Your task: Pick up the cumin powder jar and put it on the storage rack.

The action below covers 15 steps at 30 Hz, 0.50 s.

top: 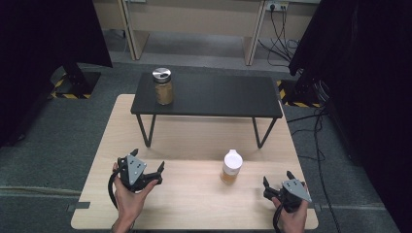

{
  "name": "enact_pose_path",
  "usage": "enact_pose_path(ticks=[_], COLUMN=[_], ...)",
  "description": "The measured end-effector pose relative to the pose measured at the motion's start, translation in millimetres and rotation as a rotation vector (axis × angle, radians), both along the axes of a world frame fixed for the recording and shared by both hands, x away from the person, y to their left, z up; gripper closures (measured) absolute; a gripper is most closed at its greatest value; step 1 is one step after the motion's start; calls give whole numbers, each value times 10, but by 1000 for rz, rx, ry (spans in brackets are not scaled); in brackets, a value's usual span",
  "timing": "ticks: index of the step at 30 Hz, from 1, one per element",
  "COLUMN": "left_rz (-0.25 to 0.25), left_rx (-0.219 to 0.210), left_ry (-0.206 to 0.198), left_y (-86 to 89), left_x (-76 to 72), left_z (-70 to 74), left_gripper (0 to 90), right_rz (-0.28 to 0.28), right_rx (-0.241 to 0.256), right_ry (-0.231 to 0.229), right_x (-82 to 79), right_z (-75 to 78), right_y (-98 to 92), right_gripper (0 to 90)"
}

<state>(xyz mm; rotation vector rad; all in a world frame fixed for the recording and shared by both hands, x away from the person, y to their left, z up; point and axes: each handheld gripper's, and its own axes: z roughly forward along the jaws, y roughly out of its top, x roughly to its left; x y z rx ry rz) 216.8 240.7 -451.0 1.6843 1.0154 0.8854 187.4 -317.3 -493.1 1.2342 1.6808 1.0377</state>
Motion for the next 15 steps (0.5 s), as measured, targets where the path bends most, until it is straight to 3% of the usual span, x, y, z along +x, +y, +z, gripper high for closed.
enact_pose_path(ticks=[6,15], left_rz=[14,46], left_rx=[-40,-30], left_ry=[53,94], left_y=[44,-19], left_x=[65,108], left_z=[-224,-412], left_gripper=[17,22], right_rz=[0,-2], right_rx=[-3,-8], right_ry=[0,1], right_x=[1,1], right_z=[1,3], right_y=[4,13], right_gripper=[91,91])
